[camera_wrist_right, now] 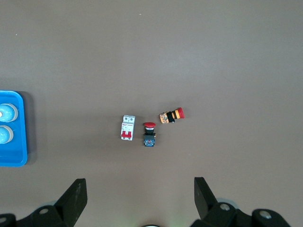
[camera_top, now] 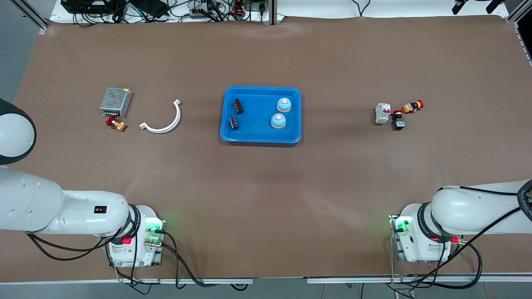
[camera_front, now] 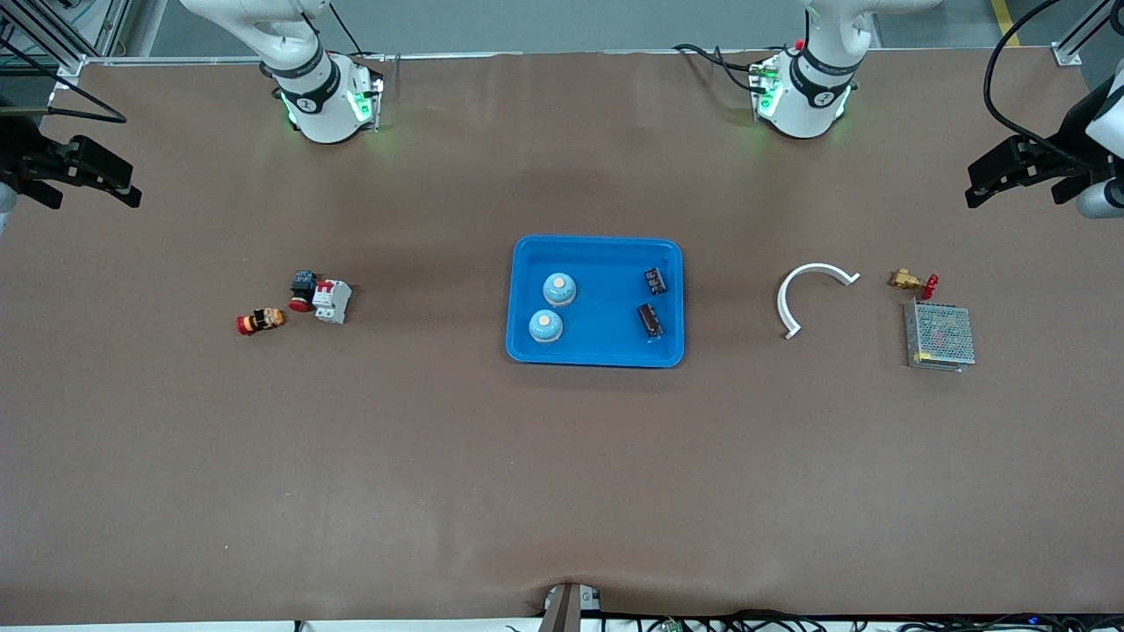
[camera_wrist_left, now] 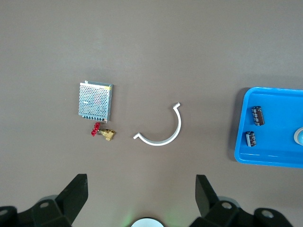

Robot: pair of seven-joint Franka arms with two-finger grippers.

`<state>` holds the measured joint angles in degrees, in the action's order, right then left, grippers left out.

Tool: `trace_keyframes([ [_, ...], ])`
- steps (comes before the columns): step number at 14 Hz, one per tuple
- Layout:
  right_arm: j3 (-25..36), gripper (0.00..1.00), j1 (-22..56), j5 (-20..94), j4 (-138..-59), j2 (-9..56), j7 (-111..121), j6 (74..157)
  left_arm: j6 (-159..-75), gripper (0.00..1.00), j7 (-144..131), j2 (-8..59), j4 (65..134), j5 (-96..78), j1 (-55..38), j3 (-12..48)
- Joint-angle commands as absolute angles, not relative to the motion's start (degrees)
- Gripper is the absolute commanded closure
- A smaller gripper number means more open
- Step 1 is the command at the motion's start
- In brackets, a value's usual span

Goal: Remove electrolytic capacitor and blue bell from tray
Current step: 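Raise both grippers from rest and start toward the blue tray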

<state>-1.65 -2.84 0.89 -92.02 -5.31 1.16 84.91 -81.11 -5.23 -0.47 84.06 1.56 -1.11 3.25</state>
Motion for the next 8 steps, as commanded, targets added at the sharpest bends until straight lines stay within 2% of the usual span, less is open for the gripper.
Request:
trace_keyframes([
  [1,-1.9,0.00,-3.3,2.2,-91.3,-4.8,1.1,85.0,-80.1,0.00,-7.3,-0.2,83.4,2.3,-1.2,3.8],
  [8,-2.0,0.00,-2.3,2.6,-91.5,-4.7,1.1,85.5,-80.2,0.00,-11.7,0.7,83.9,1.8,-1.8,5.7],
])
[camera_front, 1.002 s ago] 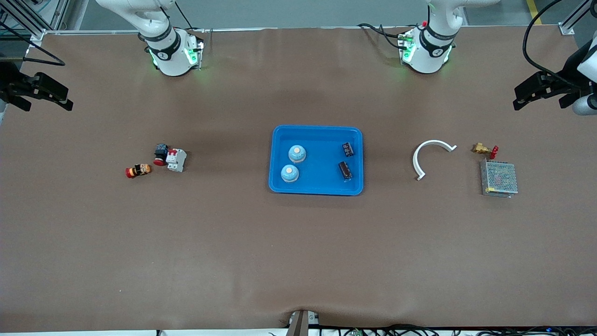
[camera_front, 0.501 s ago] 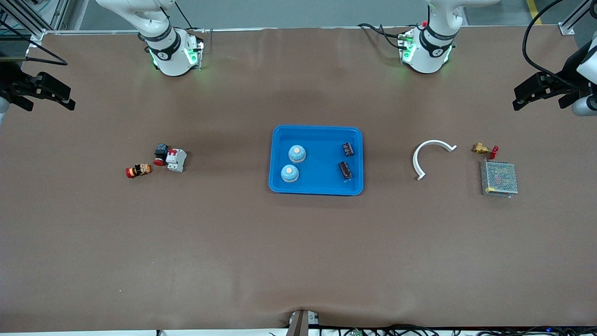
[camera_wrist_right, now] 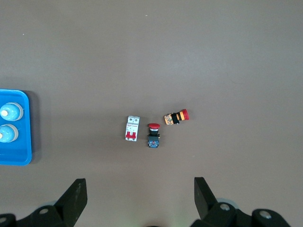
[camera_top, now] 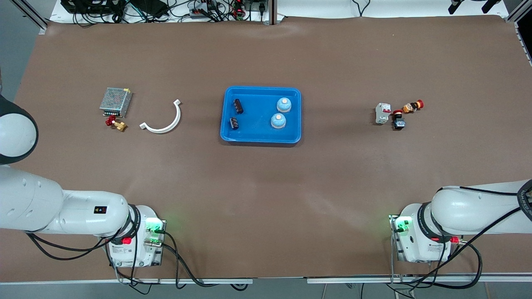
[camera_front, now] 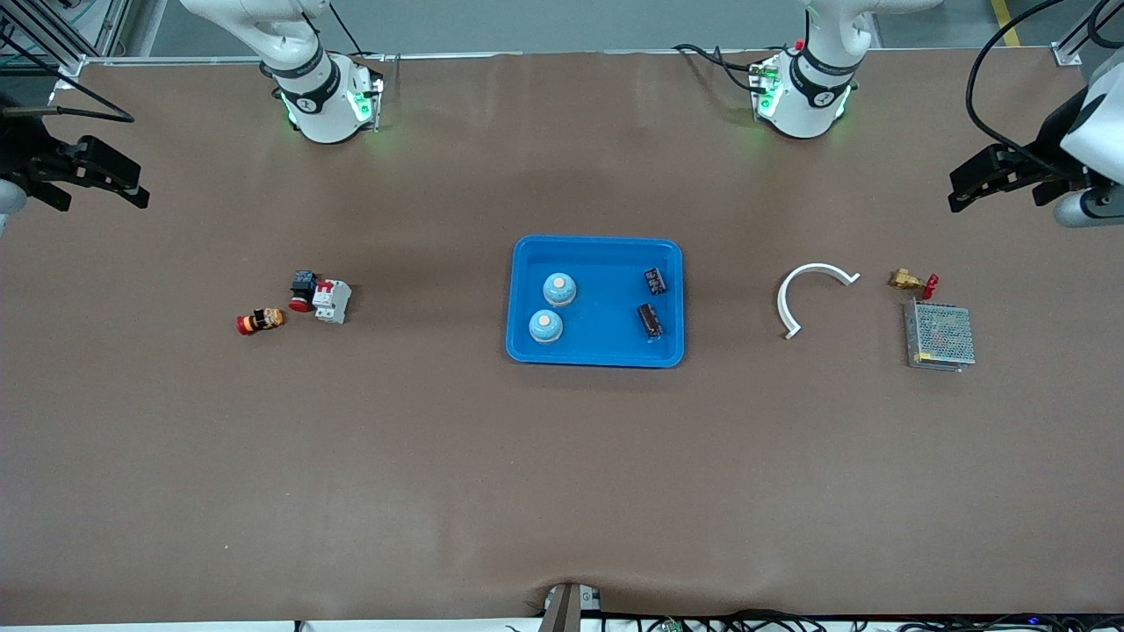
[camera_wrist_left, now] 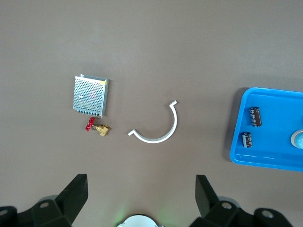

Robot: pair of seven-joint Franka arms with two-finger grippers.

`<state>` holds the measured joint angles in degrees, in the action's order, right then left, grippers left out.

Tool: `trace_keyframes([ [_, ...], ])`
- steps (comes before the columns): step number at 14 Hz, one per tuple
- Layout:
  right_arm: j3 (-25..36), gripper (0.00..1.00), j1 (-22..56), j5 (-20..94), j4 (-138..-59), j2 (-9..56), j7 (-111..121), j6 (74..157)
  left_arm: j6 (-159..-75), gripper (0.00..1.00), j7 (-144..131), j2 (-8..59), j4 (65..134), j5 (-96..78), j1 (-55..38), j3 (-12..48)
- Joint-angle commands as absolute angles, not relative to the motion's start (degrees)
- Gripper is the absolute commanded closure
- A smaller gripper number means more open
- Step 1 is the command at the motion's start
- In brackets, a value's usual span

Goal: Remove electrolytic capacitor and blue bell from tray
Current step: 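Raise both grippers from rest and start toward the blue tray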

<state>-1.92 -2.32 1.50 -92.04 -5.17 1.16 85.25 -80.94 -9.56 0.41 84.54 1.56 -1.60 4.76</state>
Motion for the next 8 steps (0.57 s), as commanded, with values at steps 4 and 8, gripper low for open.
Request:
trace_keyframes([
  [4,-2.0,0.00,-0.4,2.6,-91.9,-4.4,1.0,86.9,-80.2,0.00,-12.3,0.7,85.2,1.8,-1.7,7.2],
  [8,-2.0,0.00,1.4,5.2,-92.1,-3.3,-2.0,88.3,-81.3,0.00,-12.4,2.3,86.7,1.6,-1.8,10.4],
])
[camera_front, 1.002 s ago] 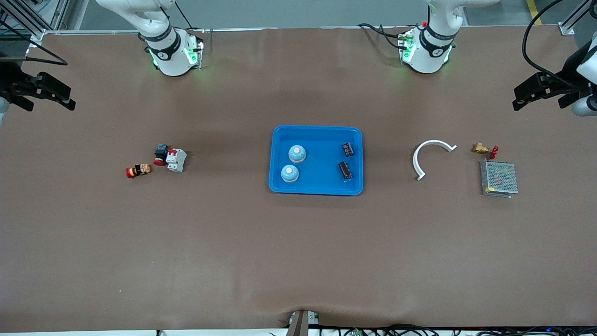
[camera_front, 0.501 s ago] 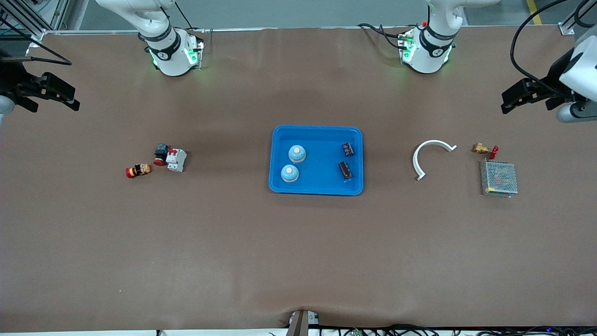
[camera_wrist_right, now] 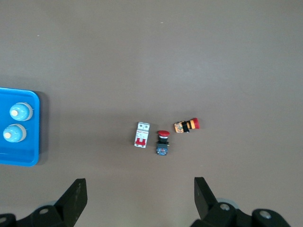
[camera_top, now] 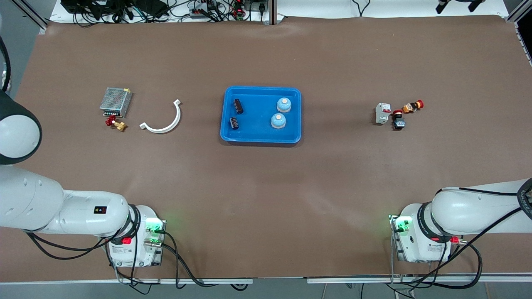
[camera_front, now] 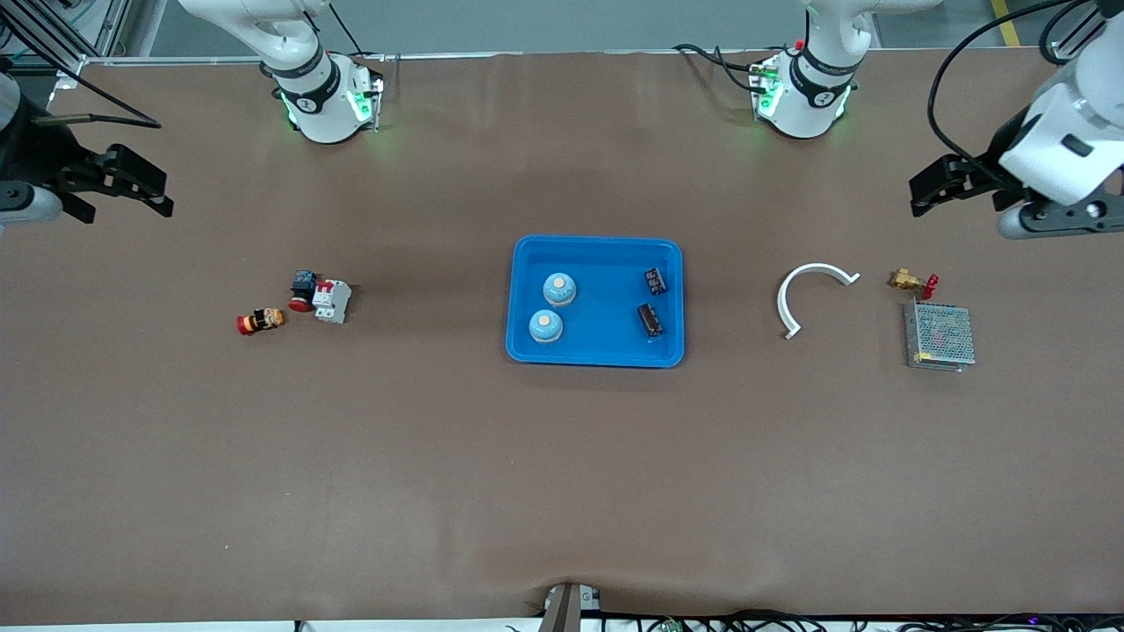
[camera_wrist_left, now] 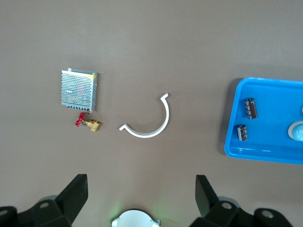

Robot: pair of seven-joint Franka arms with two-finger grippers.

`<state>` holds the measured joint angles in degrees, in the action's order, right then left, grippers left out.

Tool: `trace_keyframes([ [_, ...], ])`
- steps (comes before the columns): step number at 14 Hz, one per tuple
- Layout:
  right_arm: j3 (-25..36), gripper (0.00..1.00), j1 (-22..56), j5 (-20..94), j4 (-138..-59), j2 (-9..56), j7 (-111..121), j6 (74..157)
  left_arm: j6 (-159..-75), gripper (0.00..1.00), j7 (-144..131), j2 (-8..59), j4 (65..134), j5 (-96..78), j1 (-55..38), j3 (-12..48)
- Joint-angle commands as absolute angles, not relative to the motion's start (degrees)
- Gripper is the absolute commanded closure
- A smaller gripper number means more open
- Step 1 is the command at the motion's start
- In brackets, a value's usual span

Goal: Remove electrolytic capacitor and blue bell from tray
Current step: 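Move the left gripper to the capacitors while the right gripper reaches the bells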

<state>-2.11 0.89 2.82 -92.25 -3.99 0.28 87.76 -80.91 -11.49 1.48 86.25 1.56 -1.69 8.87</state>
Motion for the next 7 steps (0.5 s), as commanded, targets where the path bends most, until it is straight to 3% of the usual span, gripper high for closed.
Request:
trace_keyframes([
  [1,-2.0,0.00,2.3,6.0,-92.1,-2.8,-3.9,89.1,-81.5,0.00,-12.5,2.9,86.7,1.6,-1.8,11.2],
  [7,-2.0,0.00,9.7,6.1,-92.5,-0.5,-14.4,92.9,-85.8,0.00,-21.1,3.7,92.2,0.4,-2.2,17.0],
])
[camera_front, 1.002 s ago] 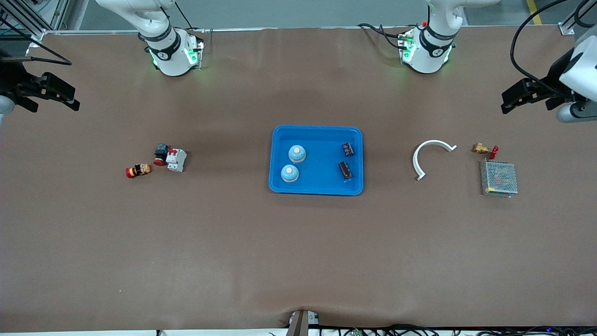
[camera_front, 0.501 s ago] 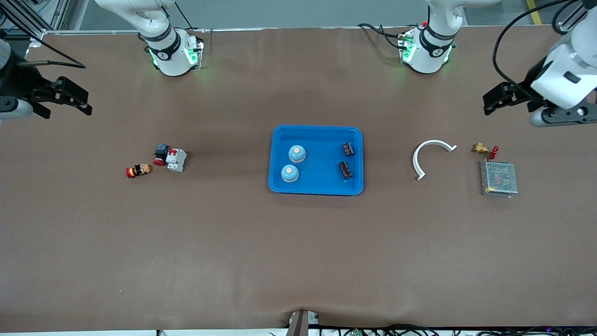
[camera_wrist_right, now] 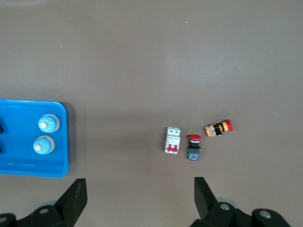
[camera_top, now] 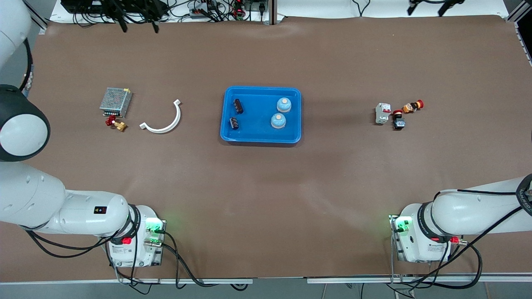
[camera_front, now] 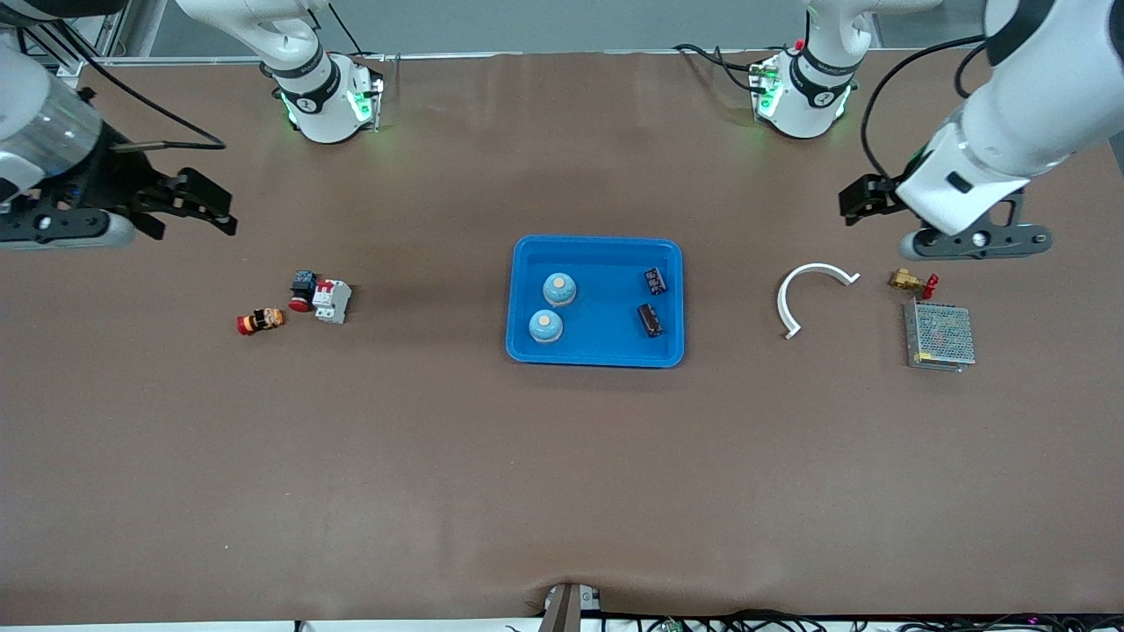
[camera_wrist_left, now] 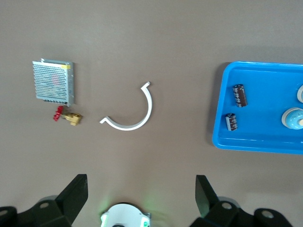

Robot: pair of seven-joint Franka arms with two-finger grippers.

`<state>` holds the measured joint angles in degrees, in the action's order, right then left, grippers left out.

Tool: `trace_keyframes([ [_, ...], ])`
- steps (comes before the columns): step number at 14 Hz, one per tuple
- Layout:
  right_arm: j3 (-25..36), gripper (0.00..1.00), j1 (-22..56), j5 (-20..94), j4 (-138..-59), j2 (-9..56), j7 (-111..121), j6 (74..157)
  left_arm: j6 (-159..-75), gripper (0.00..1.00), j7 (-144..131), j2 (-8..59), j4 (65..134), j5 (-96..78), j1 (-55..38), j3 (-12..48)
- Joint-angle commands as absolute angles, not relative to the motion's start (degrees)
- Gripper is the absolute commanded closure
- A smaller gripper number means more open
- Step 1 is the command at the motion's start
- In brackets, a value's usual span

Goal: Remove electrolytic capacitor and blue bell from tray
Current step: 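Move the left gripper to the capacitors while the right gripper reaches the bells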

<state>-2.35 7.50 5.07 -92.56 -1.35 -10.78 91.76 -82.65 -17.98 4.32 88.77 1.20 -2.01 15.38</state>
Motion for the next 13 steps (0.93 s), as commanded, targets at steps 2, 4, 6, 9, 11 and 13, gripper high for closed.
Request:
trace_keyframes([
  [2,-1.9,0.00,11.7,6.1,-92.5,0.2,-17.0,93.5,-88.1,0.00,-26.4,3.7,95.0,0.3,-2.5,19.8],
  [4,-1.9,0.00,13.0,6.1,-92.5,0.8,-19.3,94.0,-91.2,0.00,-29.7,3.7,98.1,0.3,-2.4,22.3],
  [6,-1.9,0.00,14.4,6.0,-93.3,1.7,-20.6,95.4,-94.0,0.00,-31.9,3.6,101.4,-0.4,-2.4,23.8],
  [9,-1.9,0.00,17.1,5.5,-97.7,1.8,-22.4,100.1,-101.3,0.00,-36.9,4.0,106.7,-2.0,-2.5,25.7],
  [11,-1.9,0.00,18.3,5.5,-99.4,1.9,-23.2,102.6,-106.3,0.00,-40.3,4.8,109.7,-3.0,-2.9,27.0],
  [13,-1.9,0.00,19.5,5.5,-100.3,2.6,-25.3,104.3,-111.9,0.00,-45.9,5.6,113.0,-3.0,-3.3,29.1],
])
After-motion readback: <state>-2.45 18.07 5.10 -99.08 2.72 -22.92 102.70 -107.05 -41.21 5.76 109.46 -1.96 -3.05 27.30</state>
